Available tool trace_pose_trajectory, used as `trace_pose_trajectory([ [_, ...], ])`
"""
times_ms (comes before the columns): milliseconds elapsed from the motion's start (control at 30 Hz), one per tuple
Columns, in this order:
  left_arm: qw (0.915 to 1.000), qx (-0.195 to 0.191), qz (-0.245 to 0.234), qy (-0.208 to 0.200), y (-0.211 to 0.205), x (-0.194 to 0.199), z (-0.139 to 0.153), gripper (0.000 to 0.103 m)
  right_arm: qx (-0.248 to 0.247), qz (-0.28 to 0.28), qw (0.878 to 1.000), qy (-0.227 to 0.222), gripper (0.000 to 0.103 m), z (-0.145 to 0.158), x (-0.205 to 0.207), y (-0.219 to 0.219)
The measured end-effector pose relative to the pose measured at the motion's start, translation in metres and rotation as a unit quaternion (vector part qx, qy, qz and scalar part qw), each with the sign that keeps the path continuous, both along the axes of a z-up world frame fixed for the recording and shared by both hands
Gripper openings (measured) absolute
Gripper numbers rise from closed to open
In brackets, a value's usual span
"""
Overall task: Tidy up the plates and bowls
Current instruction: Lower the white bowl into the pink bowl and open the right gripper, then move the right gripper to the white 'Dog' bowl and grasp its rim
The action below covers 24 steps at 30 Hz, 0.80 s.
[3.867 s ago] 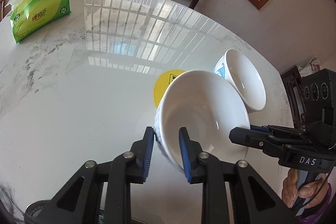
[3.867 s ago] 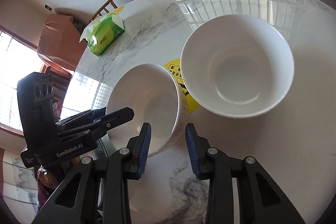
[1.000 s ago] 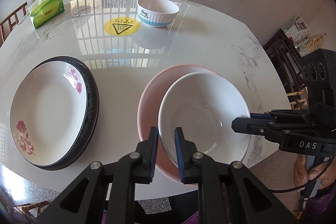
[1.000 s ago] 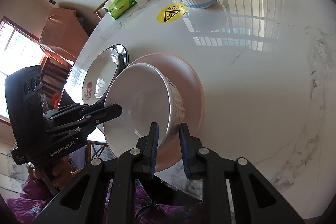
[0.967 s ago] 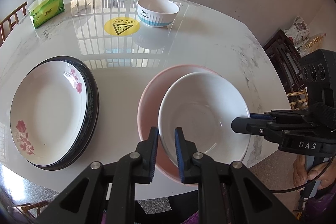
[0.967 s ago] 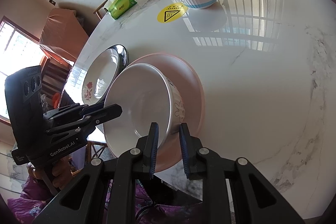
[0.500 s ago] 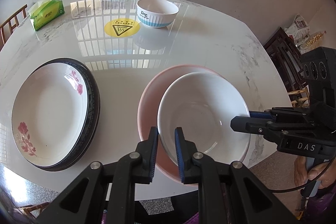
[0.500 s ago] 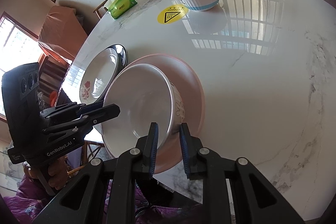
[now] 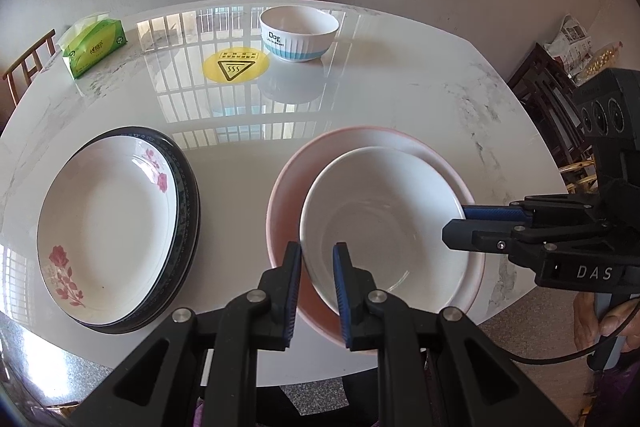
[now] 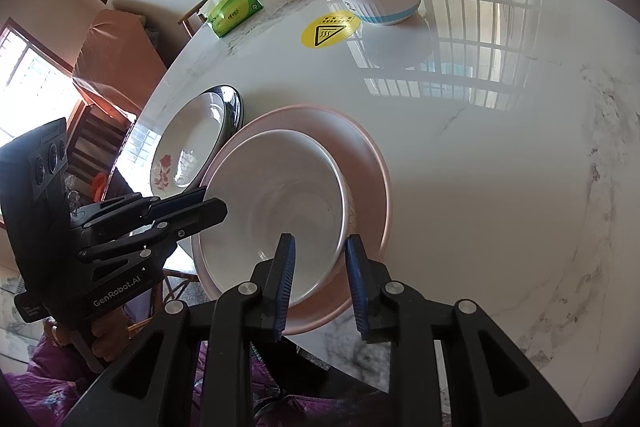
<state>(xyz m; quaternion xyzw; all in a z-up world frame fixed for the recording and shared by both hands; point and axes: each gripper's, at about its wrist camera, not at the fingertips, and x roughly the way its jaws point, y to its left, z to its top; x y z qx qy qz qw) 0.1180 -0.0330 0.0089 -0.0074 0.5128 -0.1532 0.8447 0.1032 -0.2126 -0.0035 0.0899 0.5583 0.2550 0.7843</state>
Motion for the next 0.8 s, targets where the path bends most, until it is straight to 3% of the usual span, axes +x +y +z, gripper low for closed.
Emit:
trace_pose_trajectory([
  [100, 1.0, 0.004, -0.001, -0.006, 0.0, -0.001, 0.001, 0.018, 0.003, -0.001, 1.0, 0.0, 0.026, 0.0, -0.001, 0.0],
  [333, 0.9989, 0.02, -0.003, -0.042, -0.001, -0.006, 0.012, 0.035, 0.01, -0.003, 1.0, -0.003, 0.03, 0.001, -0.001, -0.001],
  [800, 0.999, -0.019, 0.01, -0.039, 0.013, 0.001, 0.02, 0.035, 0.049, -0.036, 0.998, -0.026, 0.04, 0.015, 0.0, -0.027],
])
